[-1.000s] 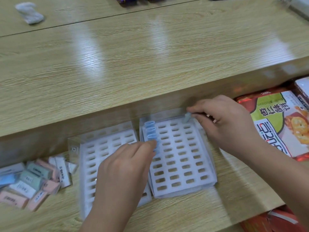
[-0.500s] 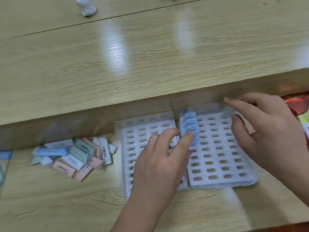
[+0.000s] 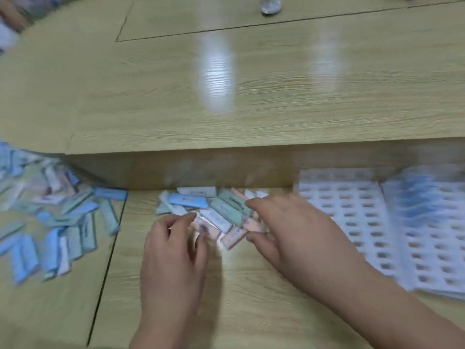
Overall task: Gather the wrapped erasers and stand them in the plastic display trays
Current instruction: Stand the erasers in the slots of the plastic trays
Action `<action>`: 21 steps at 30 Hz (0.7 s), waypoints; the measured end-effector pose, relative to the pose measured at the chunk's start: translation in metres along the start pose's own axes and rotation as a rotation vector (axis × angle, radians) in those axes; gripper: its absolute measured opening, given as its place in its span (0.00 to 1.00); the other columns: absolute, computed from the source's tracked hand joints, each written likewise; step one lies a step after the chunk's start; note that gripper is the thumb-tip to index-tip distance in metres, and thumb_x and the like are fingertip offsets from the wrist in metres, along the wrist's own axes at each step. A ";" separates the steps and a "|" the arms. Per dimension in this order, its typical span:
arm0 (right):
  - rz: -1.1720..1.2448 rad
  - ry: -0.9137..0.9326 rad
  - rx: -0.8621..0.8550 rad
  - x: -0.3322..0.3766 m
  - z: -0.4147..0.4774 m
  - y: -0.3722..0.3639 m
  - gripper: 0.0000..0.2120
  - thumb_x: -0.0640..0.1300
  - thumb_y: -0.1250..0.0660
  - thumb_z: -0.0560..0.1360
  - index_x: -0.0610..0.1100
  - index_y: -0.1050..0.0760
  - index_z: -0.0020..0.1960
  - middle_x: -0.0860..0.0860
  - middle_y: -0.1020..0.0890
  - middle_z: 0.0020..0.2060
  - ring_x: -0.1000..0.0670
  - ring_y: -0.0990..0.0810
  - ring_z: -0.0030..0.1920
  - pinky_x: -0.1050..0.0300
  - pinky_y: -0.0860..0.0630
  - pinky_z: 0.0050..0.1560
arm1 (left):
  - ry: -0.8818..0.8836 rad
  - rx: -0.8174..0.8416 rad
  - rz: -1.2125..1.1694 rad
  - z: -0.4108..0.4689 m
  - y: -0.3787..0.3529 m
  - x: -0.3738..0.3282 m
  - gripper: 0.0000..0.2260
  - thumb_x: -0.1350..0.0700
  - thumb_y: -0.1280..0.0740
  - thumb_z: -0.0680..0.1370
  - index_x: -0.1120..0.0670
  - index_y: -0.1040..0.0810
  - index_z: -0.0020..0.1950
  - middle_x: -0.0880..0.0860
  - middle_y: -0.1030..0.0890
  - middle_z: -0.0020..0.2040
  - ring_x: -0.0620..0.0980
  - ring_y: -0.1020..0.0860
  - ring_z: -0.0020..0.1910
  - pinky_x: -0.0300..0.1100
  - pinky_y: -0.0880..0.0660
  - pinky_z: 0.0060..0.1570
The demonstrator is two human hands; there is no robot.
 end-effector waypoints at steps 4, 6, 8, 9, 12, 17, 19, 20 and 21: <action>-0.045 -0.066 0.044 0.014 0.027 -0.034 0.19 0.56 0.35 0.75 0.50 0.26 0.63 0.52 0.23 0.52 0.48 0.23 0.53 0.56 0.27 0.43 | 0.080 0.036 0.096 0.018 0.002 0.036 0.19 0.53 0.33 0.78 0.52 0.26 0.69 0.58 0.29 0.66 0.59 0.29 0.64 0.50 0.30 0.55; -0.149 -0.111 -0.002 0.014 0.037 -0.040 0.17 0.58 0.30 0.70 0.50 0.21 0.54 0.52 0.23 0.44 0.48 0.23 0.44 0.60 0.35 0.36 | 0.064 0.031 0.109 0.032 0.002 0.041 0.19 0.52 0.35 0.79 0.52 0.27 0.70 0.59 0.29 0.67 0.60 0.30 0.64 0.53 0.29 0.57; -0.241 -0.175 -0.024 0.009 0.044 -0.044 0.16 0.59 0.28 0.67 0.50 0.20 0.48 0.52 0.24 0.41 0.48 0.24 0.41 0.59 0.36 0.33 | 0.055 0.039 0.117 0.045 -0.001 0.045 0.18 0.51 0.35 0.80 0.52 0.25 0.69 0.59 0.28 0.66 0.60 0.30 0.64 0.54 0.29 0.57; -0.271 -0.189 -0.019 0.008 0.045 -0.047 0.16 0.60 0.28 0.67 0.50 0.20 0.47 0.51 0.24 0.41 0.47 0.24 0.41 0.58 0.34 0.32 | 0.048 0.047 0.126 0.051 -0.003 0.046 0.17 0.51 0.35 0.79 0.52 0.23 0.67 0.59 0.27 0.64 0.60 0.30 0.63 0.54 0.29 0.57; -0.279 -0.222 0.002 0.006 0.048 -0.053 0.16 0.60 0.30 0.68 0.50 0.19 0.47 0.51 0.23 0.41 0.47 0.24 0.42 0.56 0.32 0.33 | 0.019 0.085 0.158 0.062 -0.007 0.047 0.14 0.49 0.34 0.78 0.51 0.20 0.62 0.55 0.25 0.59 0.57 0.30 0.58 0.51 0.30 0.54; -0.223 -0.234 0.020 0.009 0.054 -0.055 0.13 0.57 0.32 0.71 0.49 0.21 0.49 0.51 0.22 0.44 0.46 0.25 0.47 0.55 0.31 0.38 | 0.056 0.098 0.053 0.067 -0.001 0.053 0.07 0.52 0.27 0.75 0.48 0.23 0.50 0.50 0.27 0.53 0.54 0.31 0.56 0.46 0.33 0.53; -0.152 -0.252 0.020 0.007 0.054 -0.051 0.11 0.55 0.35 0.74 0.50 0.22 0.51 0.52 0.22 0.46 0.47 0.25 0.50 0.53 0.29 0.41 | 0.074 0.079 -0.018 0.067 0.004 0.051 0.09 0.55 0.27 0.74 0.47 0.26 0.46 0.47 0.26 0.49 0.52 0.29 0.53 0.44 0.34 0.51; -0.105 -0.264 0.012 0.005 0.053 -0.048 0.11 0.54 0.36 0.75 0.51 0.22 0.53 0.53 0.22 0.47 0.47 0.26 0.51 0.53 0.28 0.42 | 0.098 0.075 -0.067 0.066 0.007 0.050 0.09 0.55 0.27 0.75 0.47 0.27 0.45 0.46 0.25 0.47 0.50 0.27 0.51 0.43 0.33 0.48; -0.063 -0.275 0.007 0.002 0.051 -0.045 0.11 0.54 0.38 0.76 0.51 0.23 0.54 0.54 0.21 0.48 0.48 0.26 0.51 0.53 0.28 0.43 | 0.128 0.074 -0.131 0.065 0.009 0.049 0.09 0.54 0.27 0.76 0.46 0.27 0.45 0.44 0.23 0.44 0.47 0.25 0.47 0.40 0.31 0.44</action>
Point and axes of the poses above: each hand's wrist, its own z-axis towards the middle knuckle, its own y-axis out of the back of the hand, x = y × z, the point moved 9 cm from there along z, towards the middle knuckle
